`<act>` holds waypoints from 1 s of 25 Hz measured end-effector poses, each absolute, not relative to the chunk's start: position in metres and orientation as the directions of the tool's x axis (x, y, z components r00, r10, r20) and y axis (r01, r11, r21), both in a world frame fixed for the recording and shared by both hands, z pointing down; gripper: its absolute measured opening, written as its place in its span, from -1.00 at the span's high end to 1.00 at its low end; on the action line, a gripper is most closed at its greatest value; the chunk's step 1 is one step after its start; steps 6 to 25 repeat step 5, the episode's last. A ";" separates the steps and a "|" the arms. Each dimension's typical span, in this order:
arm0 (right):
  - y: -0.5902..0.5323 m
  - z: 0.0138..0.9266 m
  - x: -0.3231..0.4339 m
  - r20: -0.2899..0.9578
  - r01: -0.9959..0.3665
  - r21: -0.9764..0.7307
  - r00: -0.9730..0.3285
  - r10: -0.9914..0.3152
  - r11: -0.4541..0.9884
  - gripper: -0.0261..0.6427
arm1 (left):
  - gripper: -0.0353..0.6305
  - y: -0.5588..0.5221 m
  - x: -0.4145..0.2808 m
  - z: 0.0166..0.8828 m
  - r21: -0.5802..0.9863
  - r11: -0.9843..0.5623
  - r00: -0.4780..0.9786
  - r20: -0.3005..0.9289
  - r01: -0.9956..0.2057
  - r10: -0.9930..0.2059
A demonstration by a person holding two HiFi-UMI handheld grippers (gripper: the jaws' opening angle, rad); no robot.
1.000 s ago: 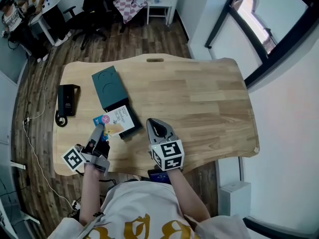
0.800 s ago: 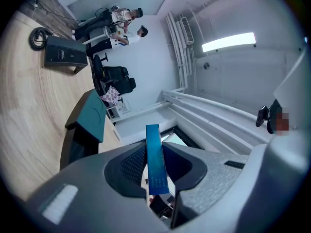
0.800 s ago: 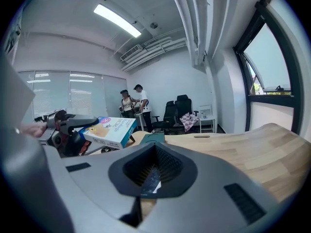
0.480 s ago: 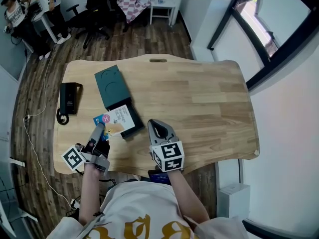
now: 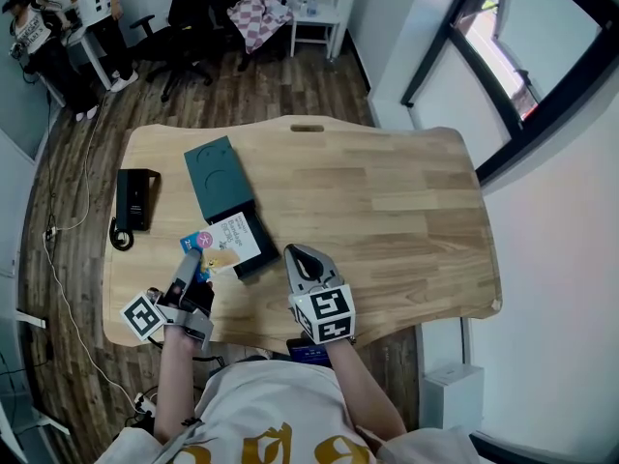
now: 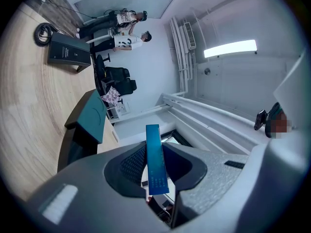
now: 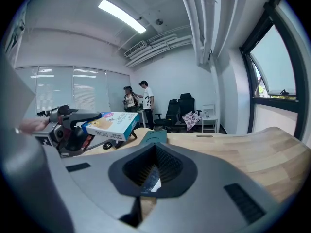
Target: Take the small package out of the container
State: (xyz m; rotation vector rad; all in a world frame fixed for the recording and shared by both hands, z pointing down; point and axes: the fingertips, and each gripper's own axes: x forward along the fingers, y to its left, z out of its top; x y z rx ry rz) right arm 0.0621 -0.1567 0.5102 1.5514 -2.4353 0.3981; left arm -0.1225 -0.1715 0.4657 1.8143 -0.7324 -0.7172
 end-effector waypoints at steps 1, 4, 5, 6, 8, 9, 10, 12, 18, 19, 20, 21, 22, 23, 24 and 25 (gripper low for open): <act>-0.156 0.510 0.061 0.333 -0.909 -0.105 -0.415 -0.847 0.404 0.91 | 0.61 -0.172 -0.123 0.466 0.939 -0.307 0.639 -0.141 -0.155 -0.756; -0.157 0.510 0.059 0.337 -0.908 -0.103 -0.415 -0.845 0.406 0.91 | 0.61 -0.172 -0.124 0.466 0.941 -0.302 0.639 -0.138 -0.154 -0.756; -0.157 0.510 0.059 0.338 -0.908 -0.102 -0.416 -0.844 0.406 0.91 | 0.61 -0.172 -0.125 0.466 0.941 -0.301 0.639 -0.137 -0.154 -0.756; -0.157 0.510 0.059 0.338 -0.908 -0.102 -0.416 -0.844 0.406 0.91 | 0.61 -0.172 -0.125 0.466 0.941 -0.301 0.639 -0.137 -0.154 -0.756; -0.157 0.510 0.059 0.338 -0.908 -0.102 -0.416 -0.844 0.406 0.91 | 0.61 -0.172 -0.125 0.466 0.941 -0.301 0.639 -0.137 -0.154 -0.756; -0.157 0.510 0.059 0.338 -0.908 -0.102 -0.416 -0.844 0.406 0.91 | 0.61 -0.172 -0.125 0.466 0.941 -0.301 0.639 -0.137 -0.154 -0.756; -0.157 0.510 0.059 0.338 -0.908 -0.102 -0.416 -0.844 0.406 0.91 | 0.61 -0.172 -0.125 0.466 0.941 -0.301 0.639 -0.137 -0.154 -0.756; -0.157 0.510 0.059 0.338 -0.908 -0.102 -0.416 -0.844 0.406 0.91 | 0.61 -0.172 -0.125 0.466 0.941 -0.301 0.639 -0.137 -0.154 -0.756; -0.157 0.510 0.059 0.338 -0.908 -0.102 -0.416 -0.844 0.406 0.91 | 0.61 -0.172 -0.125 0.466 0.941 -0.301 0.639 -0.137 -0.154 -0.756; -0.157 0.510 0.059 0.338 -0.908 -0.102 -0.416 -0.844 0.406 0.91 | 0.61 -0.172 -0.125 0.466 0.941 -0.301 0.639 -0.137 -0.154 -0.756; -0.157 0.510 0.059 0.338 -0.908 -0.102 -0.416 -0.844 0.406 0.91 | 0.61 -0.172 -0.125 0.466 0.941 -0.301 0.639 -0.137 -0.154 -0.756; -0.157 0.510 0.059 0.338 -0.908 -0.102 -0.416 -0.844 0.406 0.91 | 0.61 -0.172 -0.125 0.466 0.941 -0.301 0.639 -0.137 -0.154 -0.756; -0.157 0.510 0.059 0.338 -0.908 -0.102 -0.416 -0.844 0.406 0.91 | 0.61 -0.172 -0.125 0.466 0.941 -0.301 0.639 -0.137 -0.154 -0.756; -0.157 0.510 0.059 0.338 -0.908 -0.102 -0.416 -0.844 0.406 0.91 | 0.61 -0.172 -0.125 0.466 0.941 -0.301 0.639 -0.137 -0.154 -0.756; -0.157 0.510 0.059 0.338 -0.908 -0.102 -0.416 -0.844 0.406 0.91 | 0.61 -0.172 -0.125 0.466 0.941 -0.301 0.639 -0.137 -0.154 -0.756; -0.157 0.510 0.059 0.338 -0.908 -0.102 -0.416 -0.844 0.406 0.91 | 0.61 -0.172 -0.125 0.466 0.941 -0.301 0.639 -0.137 -0.154 -0.756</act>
